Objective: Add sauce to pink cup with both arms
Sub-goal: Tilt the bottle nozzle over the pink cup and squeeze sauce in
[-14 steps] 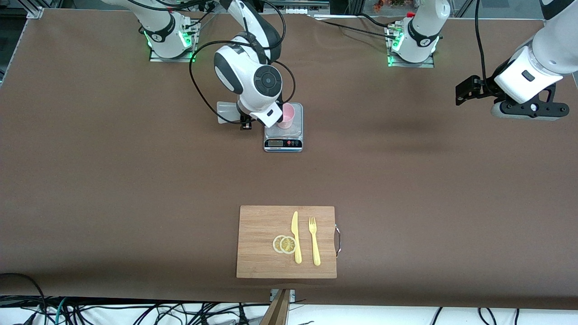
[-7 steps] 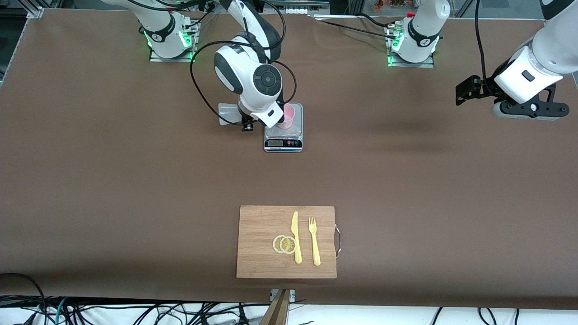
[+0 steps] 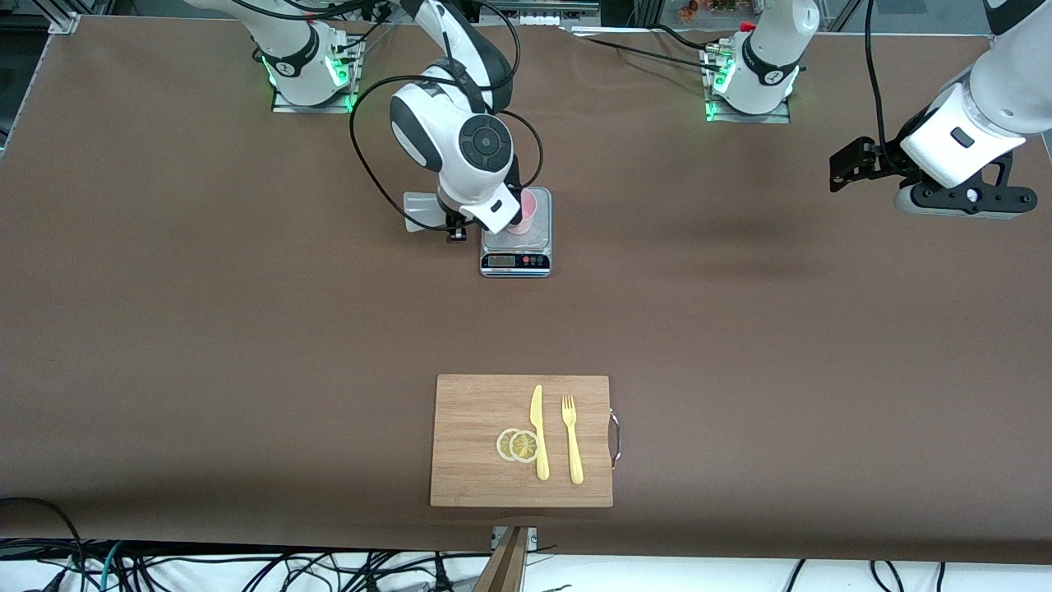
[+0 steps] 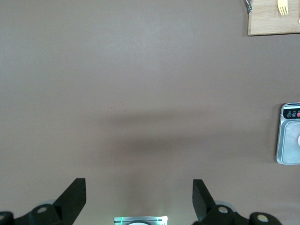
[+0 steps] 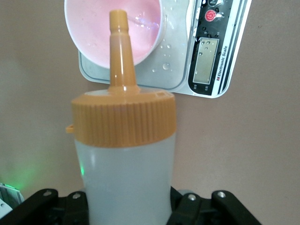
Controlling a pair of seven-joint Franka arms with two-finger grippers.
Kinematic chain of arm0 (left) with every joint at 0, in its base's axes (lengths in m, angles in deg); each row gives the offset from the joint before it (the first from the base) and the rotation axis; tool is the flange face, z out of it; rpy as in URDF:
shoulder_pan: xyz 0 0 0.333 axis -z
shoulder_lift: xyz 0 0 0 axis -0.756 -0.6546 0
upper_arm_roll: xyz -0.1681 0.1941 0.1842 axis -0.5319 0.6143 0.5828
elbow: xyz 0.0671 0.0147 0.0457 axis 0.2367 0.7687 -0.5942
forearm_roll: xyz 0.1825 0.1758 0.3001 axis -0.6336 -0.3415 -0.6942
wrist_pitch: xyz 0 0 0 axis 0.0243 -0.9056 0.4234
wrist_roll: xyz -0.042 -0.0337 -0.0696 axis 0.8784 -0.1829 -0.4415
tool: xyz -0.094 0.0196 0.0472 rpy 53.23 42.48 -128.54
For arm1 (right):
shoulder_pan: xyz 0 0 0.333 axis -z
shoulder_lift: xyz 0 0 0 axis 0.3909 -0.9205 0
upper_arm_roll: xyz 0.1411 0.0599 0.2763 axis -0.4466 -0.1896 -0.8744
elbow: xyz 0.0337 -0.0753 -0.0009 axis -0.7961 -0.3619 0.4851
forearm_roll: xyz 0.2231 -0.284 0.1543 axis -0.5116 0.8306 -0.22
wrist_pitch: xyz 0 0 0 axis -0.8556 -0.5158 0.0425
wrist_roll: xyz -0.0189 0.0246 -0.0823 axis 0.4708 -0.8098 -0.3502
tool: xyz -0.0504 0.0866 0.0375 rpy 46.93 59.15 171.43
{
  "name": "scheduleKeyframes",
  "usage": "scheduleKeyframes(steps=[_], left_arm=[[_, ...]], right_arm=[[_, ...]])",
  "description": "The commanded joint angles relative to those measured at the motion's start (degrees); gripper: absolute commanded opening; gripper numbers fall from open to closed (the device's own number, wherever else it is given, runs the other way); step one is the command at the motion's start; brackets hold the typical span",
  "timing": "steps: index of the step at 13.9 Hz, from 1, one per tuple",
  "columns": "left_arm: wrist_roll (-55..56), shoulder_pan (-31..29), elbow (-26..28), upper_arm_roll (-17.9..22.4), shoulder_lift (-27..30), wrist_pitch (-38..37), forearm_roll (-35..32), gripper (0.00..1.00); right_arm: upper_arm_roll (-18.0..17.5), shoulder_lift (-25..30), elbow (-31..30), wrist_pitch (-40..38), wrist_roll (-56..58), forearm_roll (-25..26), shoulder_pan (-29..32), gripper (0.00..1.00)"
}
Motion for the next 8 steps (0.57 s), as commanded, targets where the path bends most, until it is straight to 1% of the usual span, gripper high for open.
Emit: scheduleKeyframes(steps=[1, 3, 5, 8], left_arm=[[-0.88, -0.03, -1.7, -0.16, -0.77, -1.03, -0.41, 1.0], [-0.88, -0.03, -1.7, -0.16, -0.77, -1.03, -0.41, 1.0], [-0.88, 0.06, -1.7, -0.16, -0.77, -1.03, -0.41, 1.0], [-0.88, -0.03, -1.7, -0.16, -0.77, -1.03, -0.41, 1.0]], right_arm=[[0.03, 1.44, -0.94, 0.74, 2.89, -1.52, -0.02, 0.0], [0.2, 1.71, -1.29, 1.44, 4.3, -1.87, 0.15, 0.0], [0.46, 1.89, -1.38, 2.23, 5.36, -3.54, 0.24, 0.0], [0.55, 2.06, -1.56, 2.67, 6.94, -3.72, 0.94, 0.0]])
